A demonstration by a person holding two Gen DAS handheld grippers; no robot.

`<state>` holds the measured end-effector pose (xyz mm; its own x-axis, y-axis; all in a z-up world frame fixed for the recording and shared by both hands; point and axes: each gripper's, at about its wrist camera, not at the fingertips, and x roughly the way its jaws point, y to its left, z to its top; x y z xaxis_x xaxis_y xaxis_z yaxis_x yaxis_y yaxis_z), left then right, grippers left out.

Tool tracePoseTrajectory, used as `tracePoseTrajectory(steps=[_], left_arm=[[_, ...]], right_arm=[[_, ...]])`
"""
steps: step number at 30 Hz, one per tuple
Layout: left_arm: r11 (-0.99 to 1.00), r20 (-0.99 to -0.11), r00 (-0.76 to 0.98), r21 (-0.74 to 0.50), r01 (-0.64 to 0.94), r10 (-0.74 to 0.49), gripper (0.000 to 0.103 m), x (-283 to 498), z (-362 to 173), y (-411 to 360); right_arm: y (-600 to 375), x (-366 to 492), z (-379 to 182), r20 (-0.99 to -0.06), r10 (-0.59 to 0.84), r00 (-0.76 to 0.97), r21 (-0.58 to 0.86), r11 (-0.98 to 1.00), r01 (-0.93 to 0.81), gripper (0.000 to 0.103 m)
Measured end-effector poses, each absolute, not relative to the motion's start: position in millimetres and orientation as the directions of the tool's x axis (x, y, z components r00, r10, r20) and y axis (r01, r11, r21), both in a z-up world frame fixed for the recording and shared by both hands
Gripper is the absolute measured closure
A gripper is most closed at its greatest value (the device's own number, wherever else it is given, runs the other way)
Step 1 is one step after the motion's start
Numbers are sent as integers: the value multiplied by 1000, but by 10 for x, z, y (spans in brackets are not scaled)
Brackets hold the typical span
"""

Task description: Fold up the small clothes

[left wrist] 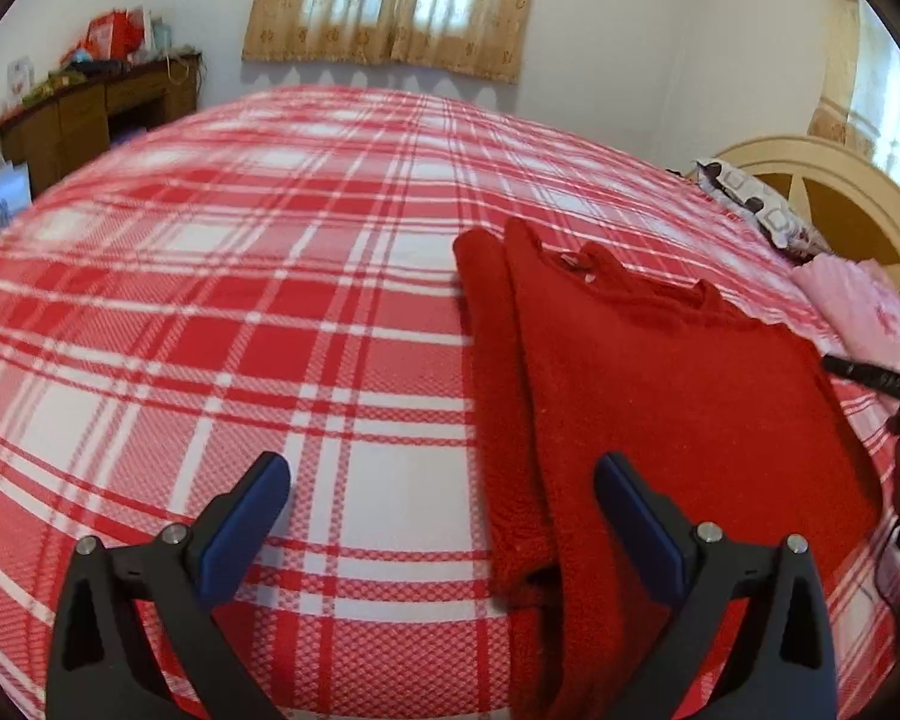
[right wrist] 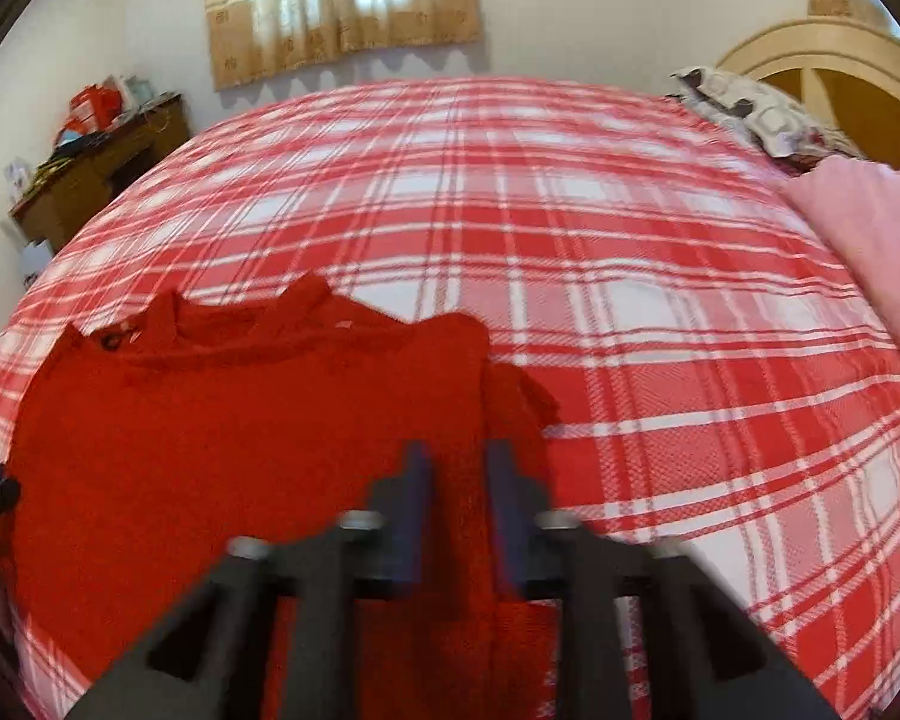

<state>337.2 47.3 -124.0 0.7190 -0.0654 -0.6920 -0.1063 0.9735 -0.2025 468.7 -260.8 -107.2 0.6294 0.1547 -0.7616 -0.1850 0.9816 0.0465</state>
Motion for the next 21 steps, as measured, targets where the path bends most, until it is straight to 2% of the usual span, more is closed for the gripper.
tracePoseTrajectory(steps=[4,6,8,9,11,12,17,19,21], left_arm=[[973,-701,709,-209,-101,-77,0,3381,-1257,453],[973,-700,711,-206,-101,-74,0,3374,-1255,442],[974,-702,709,-202,-104,-70,0,3368,-1259,439],[975,-707,704,-197,-106,-66,0,3375,-1265,431],[978,-719,692,-181,-104,-59,0,3402,-1279,406],[980,-726,685,-171,-103,-55,0,3416,-1287,391],[980,-730,682,-169,-101,-55,0,3410,-1292,399],[980,-729,682,-169,-101,-55,0,3407,-1293,401],[980,-730,681,-169,-102,-55,0,3410,-1293,399]], right_arm=[[-2594,4598,-977,-732,86,676,-16,989,-144,99],[-2672,4675,-1126,-764,30,644,-41,995,-94,99],[-2689,4772,-1312,-818,34,575,-38,993,-112,98],[-2692,4745,-1274,-799,34,601,-41,993,-111,96],[-2688,4661,-1141,-781,7,625,-63,994,-89,74],[-2679,4614,-1074,-773,19,634,-50,995,-91,57],[-2405,4181,-834,-725,169,667,26,975,-219,54],[-2275,4036,-939,-739,238,630,64,956,-285,54],[-2197,4014,-1155,-783,219,582,46,954,-297,54]])
